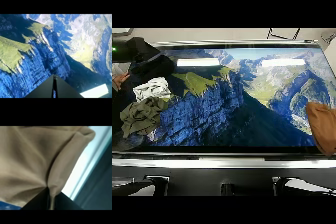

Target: Fold the clothes and pants, and hang the long-sleeved shirts on hangers.

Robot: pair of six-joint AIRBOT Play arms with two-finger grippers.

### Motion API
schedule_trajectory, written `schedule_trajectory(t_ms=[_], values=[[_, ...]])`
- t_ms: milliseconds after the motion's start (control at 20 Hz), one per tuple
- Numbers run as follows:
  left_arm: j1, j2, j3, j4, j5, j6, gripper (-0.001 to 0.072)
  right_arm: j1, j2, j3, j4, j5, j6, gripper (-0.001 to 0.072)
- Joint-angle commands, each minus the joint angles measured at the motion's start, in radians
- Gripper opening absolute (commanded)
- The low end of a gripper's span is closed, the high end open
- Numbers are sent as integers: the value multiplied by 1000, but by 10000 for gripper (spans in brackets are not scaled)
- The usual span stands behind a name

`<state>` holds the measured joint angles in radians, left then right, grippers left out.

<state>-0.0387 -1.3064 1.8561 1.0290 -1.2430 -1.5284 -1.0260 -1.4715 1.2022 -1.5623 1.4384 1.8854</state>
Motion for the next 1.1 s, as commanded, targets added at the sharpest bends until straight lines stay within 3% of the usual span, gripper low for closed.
schedule_trajectory(t_ms=[0, 200, 250, 300, 350, 500, 650, 750, 850, 900, 950, 1000, 1050], values=[[0, -1, 0, 0, -9, 0, 23, 0, 15, -39, -99, -8, -16, 38], [0, -1, 0, 0, -35, 0, 23, 0, 15, -60, -124, -10, -11, 38], [0, -1, 0, 0, -33, 0, 23, 0, 15, -64, -125, -11, -11, 97], [0, -1, 0, 0, -32, 0, 23, 0, 16, -63, -125, -9, -11, 407], [0, -1, 0, 0, -32, 0, 23, 0, 20, -52, -125, 3, -21, 641], [0, 0, 0, -7, -14, 2, 22, 2, 29, 149, -112, 54, -50, 661], [-19, -11, 1, 34, 135, 22, 20, 56, 29, 519, 34, -95, -112, 659], [-77, -45, 0, 288, 212, -21, 19, 205, 29, 715, 40, -205, -215, 659], [-139, -116, 0, 634, 132, -165, 22, 388, 29, 769, 40, -193, -253, 658], [-150, -158, 0, 698, 51, -192, 40, 467, 21, 763, 47, -133, -231, 659], [-148, -206, 0, 687, -60, -193, 234, 535, 3, 744, 71, -40, -216, 661], [-142, -254, -7, 643, -190, -192, 635, 584, -21, 716, 112, 58, -219, 661], [-138, -288, -35, 602, -290, -170, 720, 622, -44, 680, 159, 147, -232, 661]])
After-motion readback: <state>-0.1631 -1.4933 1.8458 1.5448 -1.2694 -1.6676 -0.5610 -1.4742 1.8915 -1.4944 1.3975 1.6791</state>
